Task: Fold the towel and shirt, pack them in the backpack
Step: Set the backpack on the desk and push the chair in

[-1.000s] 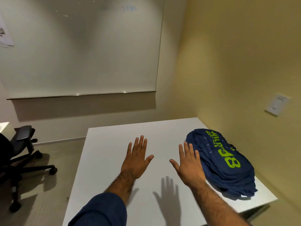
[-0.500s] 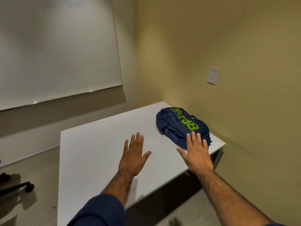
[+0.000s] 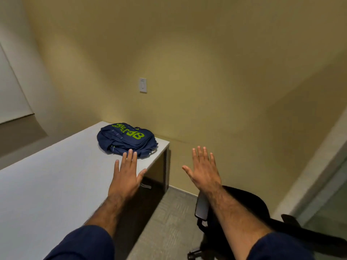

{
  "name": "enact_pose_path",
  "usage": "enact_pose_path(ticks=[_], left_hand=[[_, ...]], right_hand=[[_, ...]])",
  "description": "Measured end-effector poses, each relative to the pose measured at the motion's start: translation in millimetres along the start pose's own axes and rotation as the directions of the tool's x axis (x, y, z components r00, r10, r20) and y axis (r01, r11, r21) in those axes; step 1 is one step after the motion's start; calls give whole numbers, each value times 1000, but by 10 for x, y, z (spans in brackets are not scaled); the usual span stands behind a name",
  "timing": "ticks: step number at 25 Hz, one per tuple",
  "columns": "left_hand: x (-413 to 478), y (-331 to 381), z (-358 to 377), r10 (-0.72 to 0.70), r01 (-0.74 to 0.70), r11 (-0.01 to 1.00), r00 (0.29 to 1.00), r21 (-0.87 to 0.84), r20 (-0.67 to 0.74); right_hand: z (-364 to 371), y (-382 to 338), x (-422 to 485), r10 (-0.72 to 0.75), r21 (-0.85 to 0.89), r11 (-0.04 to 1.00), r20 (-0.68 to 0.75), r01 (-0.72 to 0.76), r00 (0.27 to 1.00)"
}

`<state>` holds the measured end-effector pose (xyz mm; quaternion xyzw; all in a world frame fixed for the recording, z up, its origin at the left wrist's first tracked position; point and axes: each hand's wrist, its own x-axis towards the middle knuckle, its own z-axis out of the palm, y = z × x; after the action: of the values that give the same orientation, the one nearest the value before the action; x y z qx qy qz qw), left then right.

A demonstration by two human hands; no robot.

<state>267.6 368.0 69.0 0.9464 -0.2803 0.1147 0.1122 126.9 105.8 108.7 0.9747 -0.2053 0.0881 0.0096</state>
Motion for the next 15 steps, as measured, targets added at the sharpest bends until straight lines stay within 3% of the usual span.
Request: enact_pose_path(ticks=[9,15], left_hand=[[-780,949,-218,281,-280,959,960,-53,12],[-921,1755,-268,412,-410,905,911,-116,-8]], right_hand=[[-425,917,-1898,281,-143,949,-15,-280,960],[-600,1569,-2536,399,-131,907,-46,-401,916]])
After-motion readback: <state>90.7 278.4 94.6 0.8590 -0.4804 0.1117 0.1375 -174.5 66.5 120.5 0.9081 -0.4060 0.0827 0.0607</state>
